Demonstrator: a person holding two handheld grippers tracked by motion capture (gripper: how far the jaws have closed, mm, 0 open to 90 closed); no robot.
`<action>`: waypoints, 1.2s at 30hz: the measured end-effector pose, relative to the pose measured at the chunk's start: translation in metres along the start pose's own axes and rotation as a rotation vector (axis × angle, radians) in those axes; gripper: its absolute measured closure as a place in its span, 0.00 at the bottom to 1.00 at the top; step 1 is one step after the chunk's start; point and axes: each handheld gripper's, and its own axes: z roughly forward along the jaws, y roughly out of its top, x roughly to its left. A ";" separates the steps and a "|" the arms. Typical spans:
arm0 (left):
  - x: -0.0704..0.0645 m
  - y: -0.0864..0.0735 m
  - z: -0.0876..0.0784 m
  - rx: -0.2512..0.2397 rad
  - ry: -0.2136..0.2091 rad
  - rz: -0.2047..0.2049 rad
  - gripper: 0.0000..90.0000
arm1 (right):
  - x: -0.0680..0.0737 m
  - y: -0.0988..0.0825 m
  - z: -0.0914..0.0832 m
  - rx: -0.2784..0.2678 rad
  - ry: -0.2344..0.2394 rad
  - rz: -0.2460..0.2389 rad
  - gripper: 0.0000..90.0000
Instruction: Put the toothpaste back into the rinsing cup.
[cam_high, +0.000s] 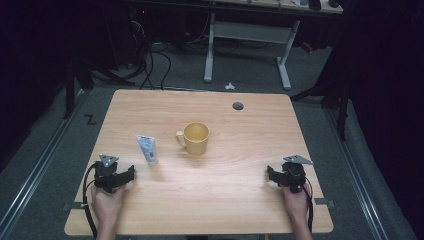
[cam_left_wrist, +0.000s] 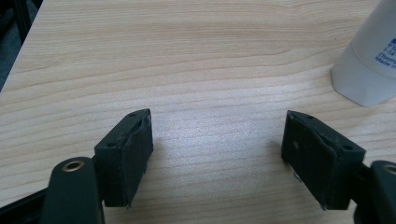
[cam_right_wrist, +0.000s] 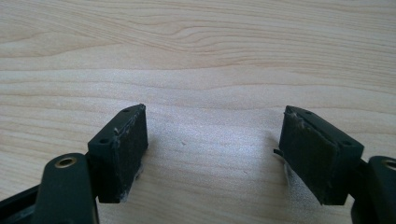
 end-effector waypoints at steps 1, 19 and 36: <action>0.000 0.000 0.000 0.000 0.000 0.000 0.28 | 0.000 0.000 0.000 0.000 0.000 0.000 0.27; -0.003 0.001 0.002 0.011 -0.007 -0.003 0.21 | 0.000 0.000 0.000 0.000 0.000 0.000 0.27; -0.001 0.002 -0.001 0.022 -0.024 0.008 0.22 | 0.000 0.000 0.000 0.000 0.000 -0.001 0.27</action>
